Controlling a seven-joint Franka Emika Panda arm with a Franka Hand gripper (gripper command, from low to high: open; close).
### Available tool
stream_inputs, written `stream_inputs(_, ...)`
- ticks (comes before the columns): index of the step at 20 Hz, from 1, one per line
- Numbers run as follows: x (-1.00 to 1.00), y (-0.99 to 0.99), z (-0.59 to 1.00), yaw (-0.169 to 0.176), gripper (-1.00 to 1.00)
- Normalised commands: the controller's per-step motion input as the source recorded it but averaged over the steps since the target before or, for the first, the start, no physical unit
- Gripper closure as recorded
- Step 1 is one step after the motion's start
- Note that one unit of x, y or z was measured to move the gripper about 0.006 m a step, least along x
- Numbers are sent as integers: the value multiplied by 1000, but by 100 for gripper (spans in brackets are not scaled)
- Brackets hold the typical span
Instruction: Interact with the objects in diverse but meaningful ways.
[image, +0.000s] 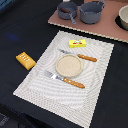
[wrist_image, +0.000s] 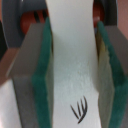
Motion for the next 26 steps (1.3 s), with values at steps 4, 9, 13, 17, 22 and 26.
stream_inputs(4, -136, 166, -428, -14, 100)
stream_inputs(9, -213, 155, -307, -16, -100)
stream_inputs(13, -324, 365, 100, -9, -100)
stream_inputs(17, -451, 411, 309, -13, -100)
stream_inputs(22, -443, 419, 707, -55, -100)
stream_inputs(26, -447, 266, 919, -88, -100)
